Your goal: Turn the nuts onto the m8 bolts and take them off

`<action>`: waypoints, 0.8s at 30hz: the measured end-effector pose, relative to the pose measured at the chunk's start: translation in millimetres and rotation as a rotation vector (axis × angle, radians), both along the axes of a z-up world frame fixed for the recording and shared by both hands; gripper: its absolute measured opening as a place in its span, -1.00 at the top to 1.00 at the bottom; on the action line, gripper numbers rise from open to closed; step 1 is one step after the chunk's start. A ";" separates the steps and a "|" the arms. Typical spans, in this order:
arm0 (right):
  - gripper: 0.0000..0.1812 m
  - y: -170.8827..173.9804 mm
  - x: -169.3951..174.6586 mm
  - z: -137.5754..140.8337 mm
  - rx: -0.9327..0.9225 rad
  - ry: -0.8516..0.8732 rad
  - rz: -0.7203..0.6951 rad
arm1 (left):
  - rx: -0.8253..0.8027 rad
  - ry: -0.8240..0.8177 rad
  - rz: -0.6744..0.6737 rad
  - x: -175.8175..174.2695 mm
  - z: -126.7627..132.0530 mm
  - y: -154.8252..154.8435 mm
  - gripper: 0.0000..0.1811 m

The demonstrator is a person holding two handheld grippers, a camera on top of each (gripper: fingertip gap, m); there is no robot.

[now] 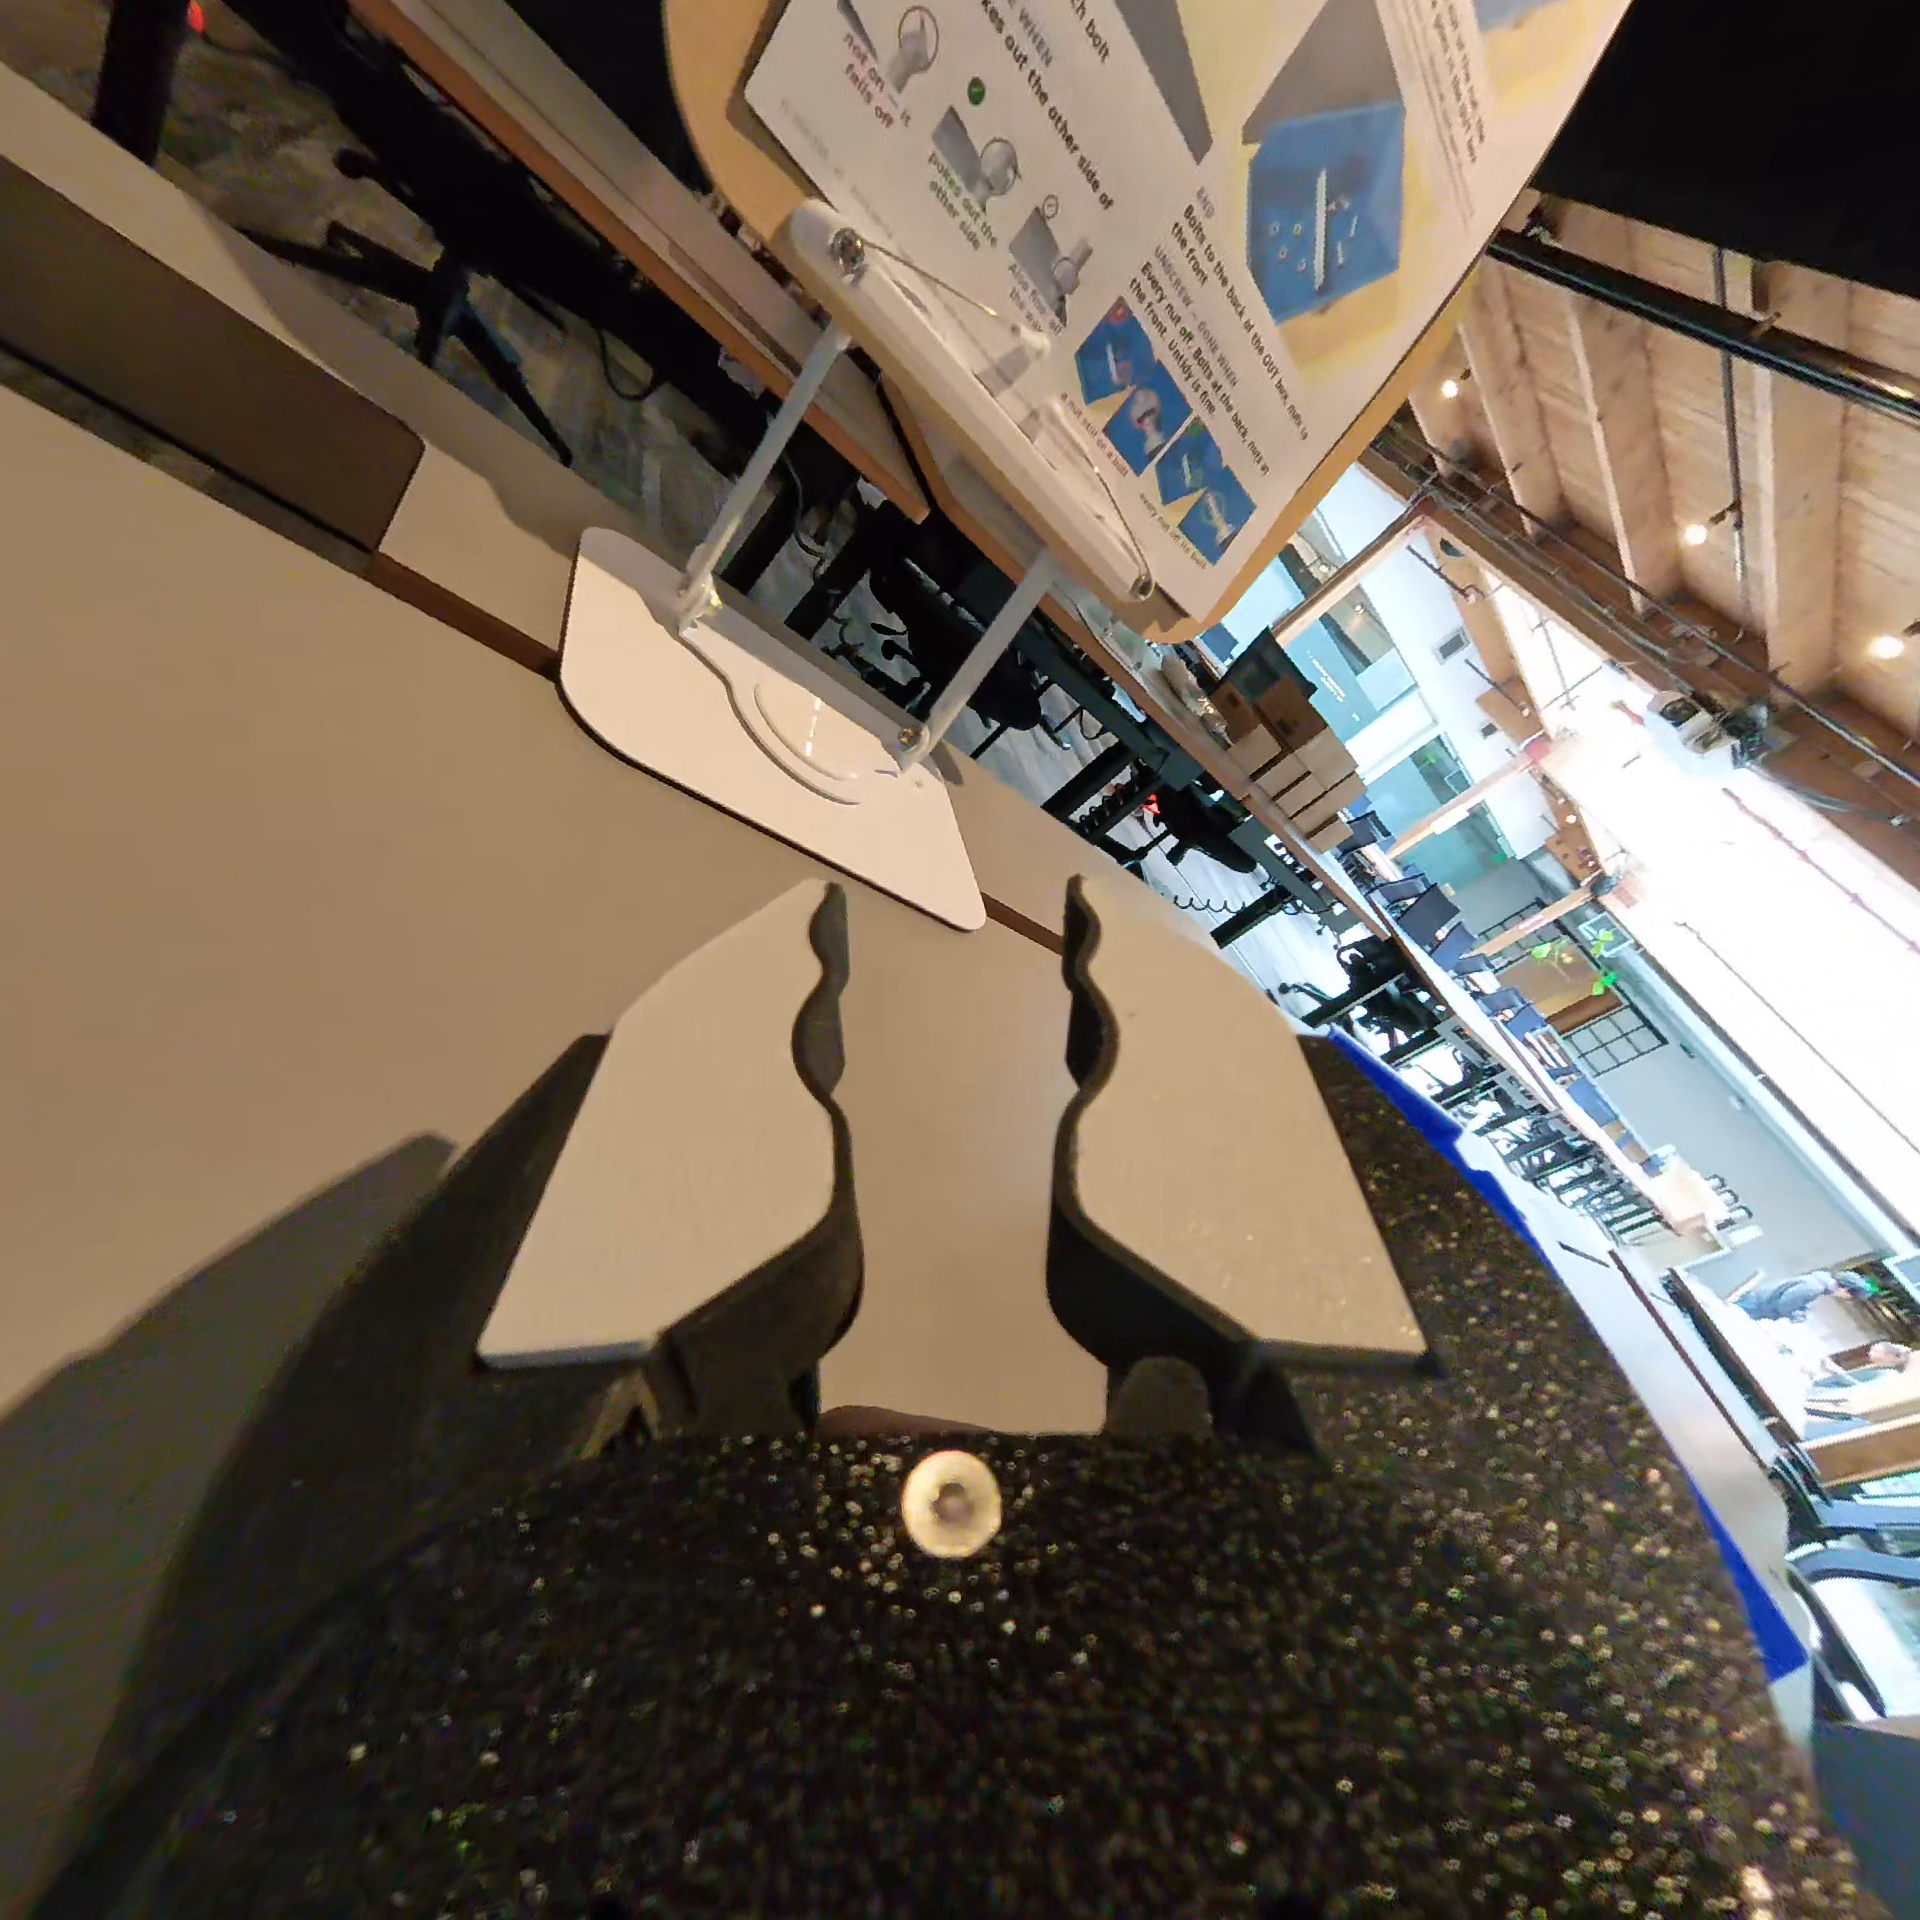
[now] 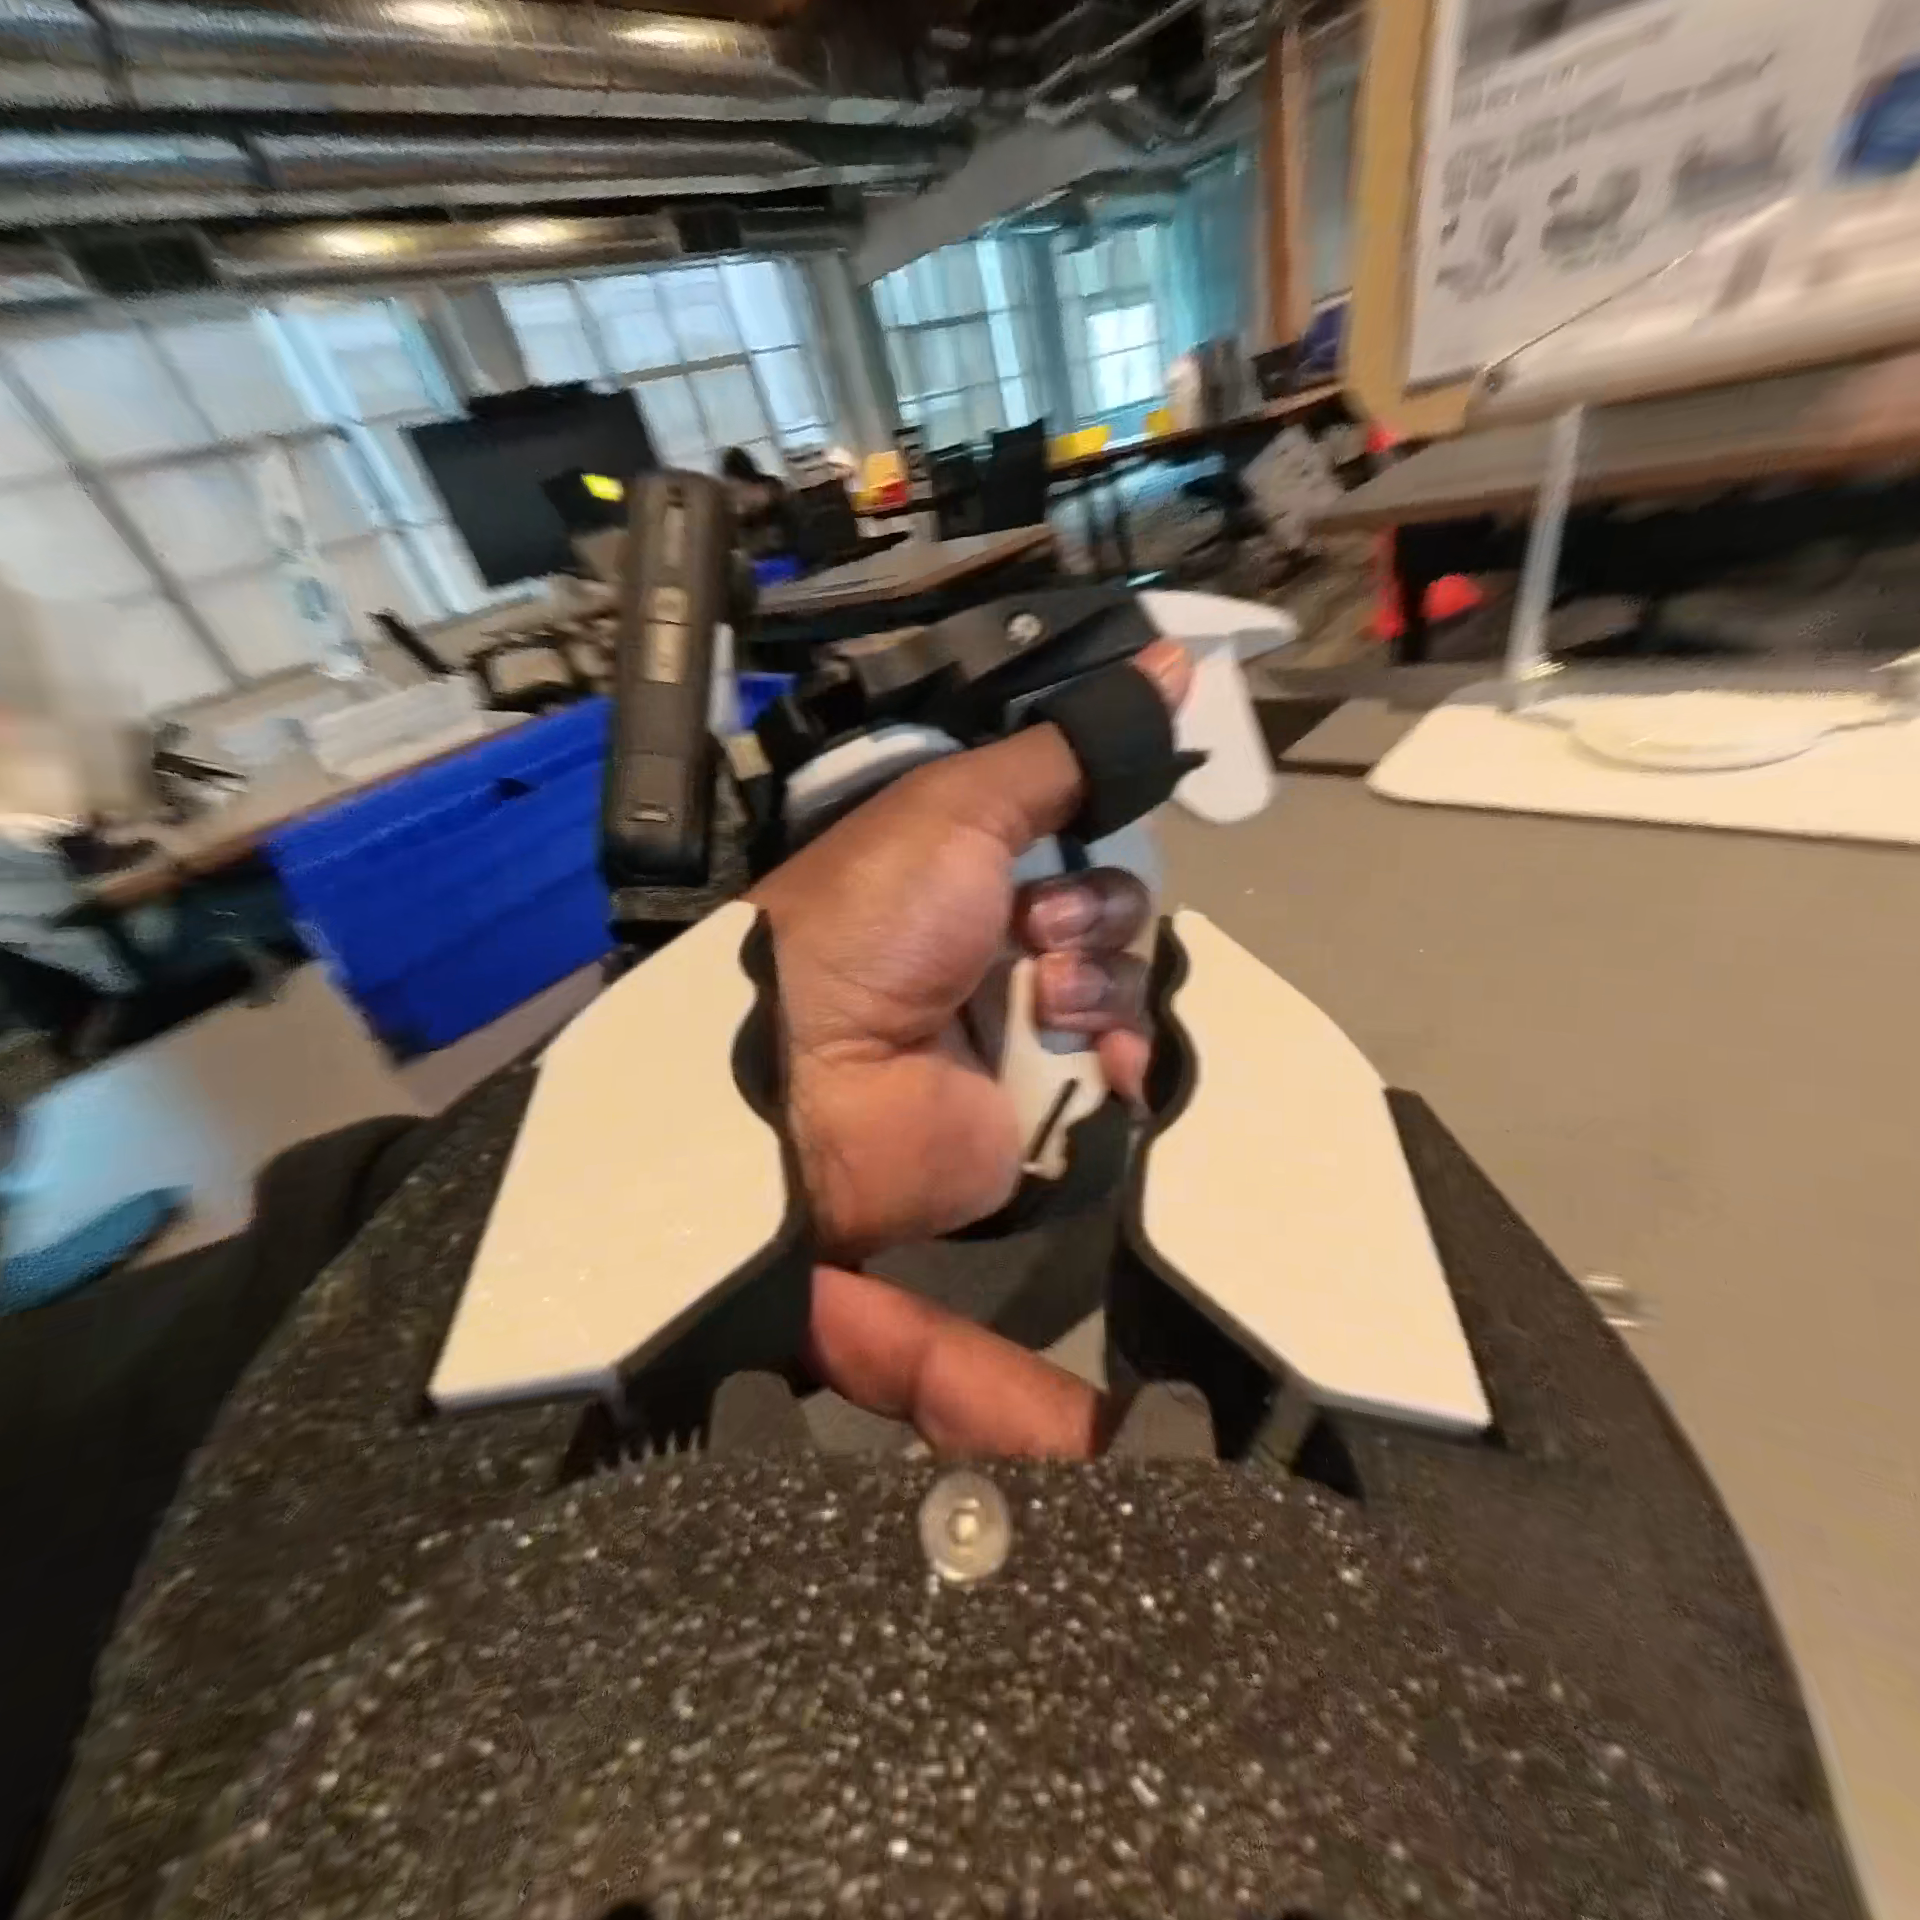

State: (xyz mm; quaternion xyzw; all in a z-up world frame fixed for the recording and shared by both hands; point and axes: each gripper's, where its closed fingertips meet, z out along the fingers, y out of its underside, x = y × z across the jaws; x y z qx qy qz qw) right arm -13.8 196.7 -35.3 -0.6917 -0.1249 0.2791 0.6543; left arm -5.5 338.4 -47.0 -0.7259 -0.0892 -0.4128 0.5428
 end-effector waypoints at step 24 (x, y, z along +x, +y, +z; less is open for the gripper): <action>0.72 0.5 6.6 17.8 0.080 0.120 0.124 | 0.030 -0.040 -0.143 25.0 1.8 -37.9 0.63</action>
